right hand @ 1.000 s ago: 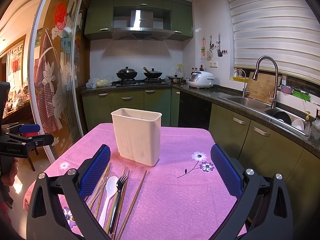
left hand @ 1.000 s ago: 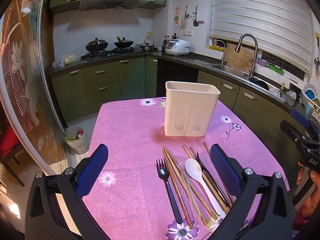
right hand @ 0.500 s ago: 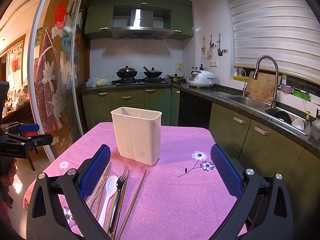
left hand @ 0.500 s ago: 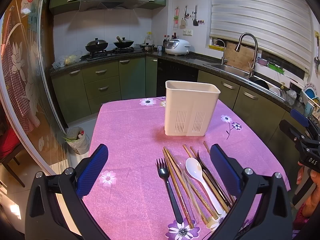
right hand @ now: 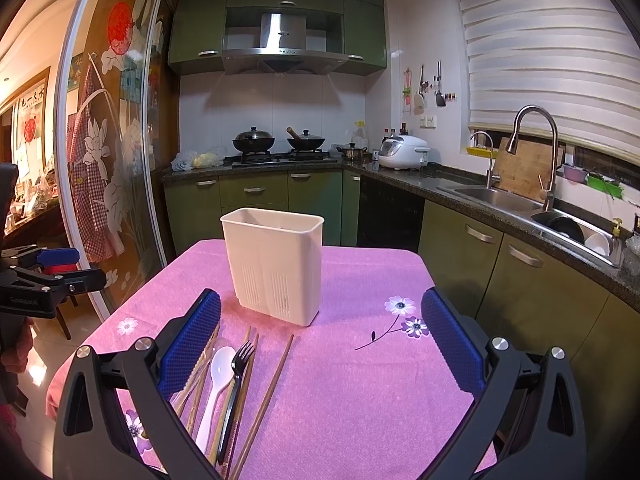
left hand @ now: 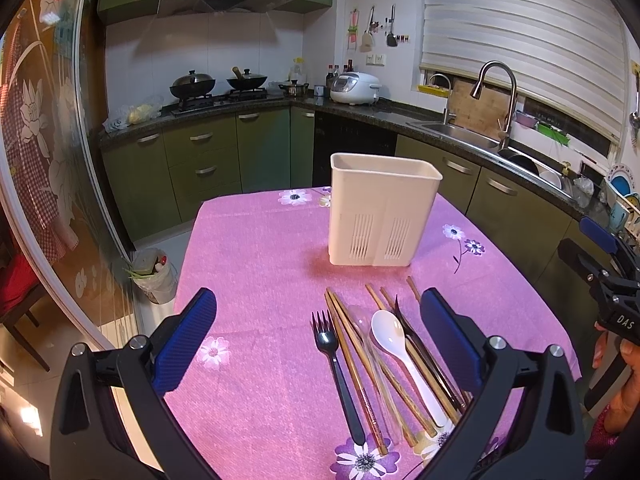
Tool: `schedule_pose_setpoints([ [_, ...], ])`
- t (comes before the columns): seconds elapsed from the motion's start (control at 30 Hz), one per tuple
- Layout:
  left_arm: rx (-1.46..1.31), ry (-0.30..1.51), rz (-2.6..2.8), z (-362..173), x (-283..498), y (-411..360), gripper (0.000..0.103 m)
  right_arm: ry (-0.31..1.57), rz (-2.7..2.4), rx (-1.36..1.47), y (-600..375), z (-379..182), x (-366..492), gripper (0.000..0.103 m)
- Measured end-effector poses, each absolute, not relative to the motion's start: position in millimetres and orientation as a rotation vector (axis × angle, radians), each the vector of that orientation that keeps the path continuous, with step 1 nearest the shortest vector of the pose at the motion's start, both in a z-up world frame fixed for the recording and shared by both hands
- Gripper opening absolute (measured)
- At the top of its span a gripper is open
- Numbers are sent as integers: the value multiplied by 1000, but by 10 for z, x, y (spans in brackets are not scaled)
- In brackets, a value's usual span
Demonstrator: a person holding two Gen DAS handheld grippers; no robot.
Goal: Organize utensils
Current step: 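Lower the left tool onto the black fork and close its fingers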
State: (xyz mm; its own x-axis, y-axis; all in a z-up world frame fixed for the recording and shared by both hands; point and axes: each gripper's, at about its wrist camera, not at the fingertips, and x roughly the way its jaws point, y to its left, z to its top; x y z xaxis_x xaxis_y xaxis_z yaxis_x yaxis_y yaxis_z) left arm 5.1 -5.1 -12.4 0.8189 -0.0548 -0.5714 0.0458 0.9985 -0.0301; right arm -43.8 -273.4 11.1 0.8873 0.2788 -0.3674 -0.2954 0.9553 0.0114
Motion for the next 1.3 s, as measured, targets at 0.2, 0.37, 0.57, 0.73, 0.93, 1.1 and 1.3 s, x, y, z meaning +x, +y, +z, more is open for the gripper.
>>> schedule_pose_setpoints([
  [0.2,-28,696,-43,-292,192,-69,97,448,314,-69,-2647,-15,-319,99],
  [0.37,-78,840,-47,-533,445,-66,97,588,366,-10,-2592,-200,-111,99],
  [0.57,-109,1013,-26,-875,695,-30,73,667,365,3,-2593,-350,54,99],
  [0.73,-86,1062,17,-1059,743,-30,69,689,364,12,-2616,-399,106,99],
  [0.93,-35,1086,63,-1171,793,-57,56,702,369,14,-2605,-408,103,99],
  [1.1,-25,1113,69,-1262,827,-62,52,700,375,12,-2604,-407,110,99],
  [1.3,-20,1117,66,-1323,863,-89,52,705,374,13,-2596,-427,113,99],
])
